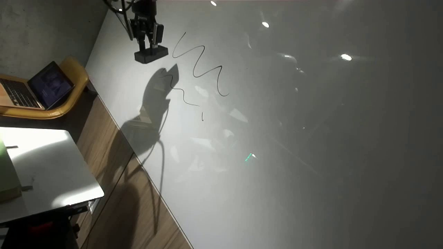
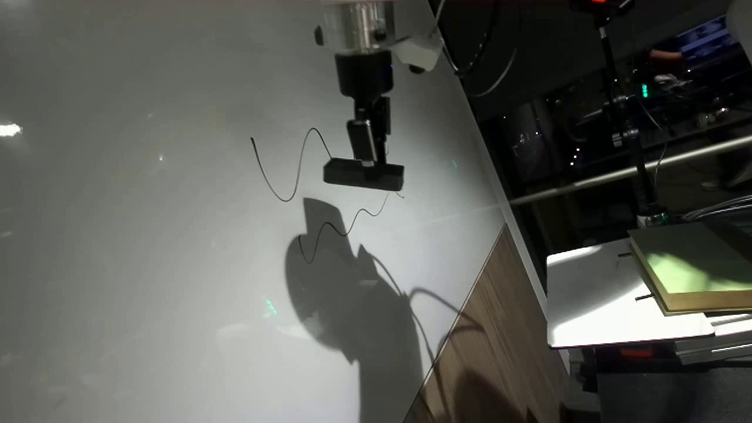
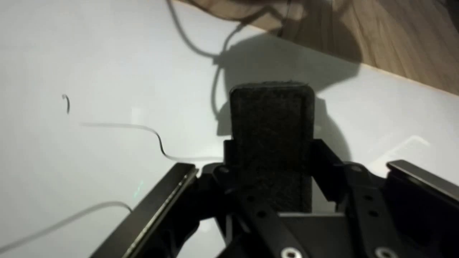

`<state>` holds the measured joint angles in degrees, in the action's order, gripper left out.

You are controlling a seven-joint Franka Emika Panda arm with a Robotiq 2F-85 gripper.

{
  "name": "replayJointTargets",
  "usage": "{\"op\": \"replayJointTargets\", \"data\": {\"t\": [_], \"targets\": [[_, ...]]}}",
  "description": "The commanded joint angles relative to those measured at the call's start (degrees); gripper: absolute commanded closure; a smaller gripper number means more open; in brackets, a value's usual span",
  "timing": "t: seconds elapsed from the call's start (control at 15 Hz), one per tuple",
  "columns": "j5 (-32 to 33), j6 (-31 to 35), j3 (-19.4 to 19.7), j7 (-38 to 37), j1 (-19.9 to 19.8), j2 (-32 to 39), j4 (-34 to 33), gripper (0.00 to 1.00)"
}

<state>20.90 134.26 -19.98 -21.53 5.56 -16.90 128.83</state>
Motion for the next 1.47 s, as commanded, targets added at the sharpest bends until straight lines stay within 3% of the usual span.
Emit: {"op": "replayJointTargets", "data": {"t": [0.0, 0.27, 0.53, 1.07, 1.4], "targets": [[6.7, -2.3, -5.2, -4.5, 1.2, 5.4, -12.2, 0.72], [16.9, -3.4, -8.6, -8.7, 2.1, 11.1, -22.2, 0.72], [26.9, -4.4, -5.4, -9.9, 3.7, 14.9, -25.0, 0.72], [28.3, -2.8, 2.3, -10.2, 5.7, 19.0, -23.5, 0.72], [27.1, -3.6, 3.6, -9.6, 6.8, 18.5, -27.0, 0.72]]}}
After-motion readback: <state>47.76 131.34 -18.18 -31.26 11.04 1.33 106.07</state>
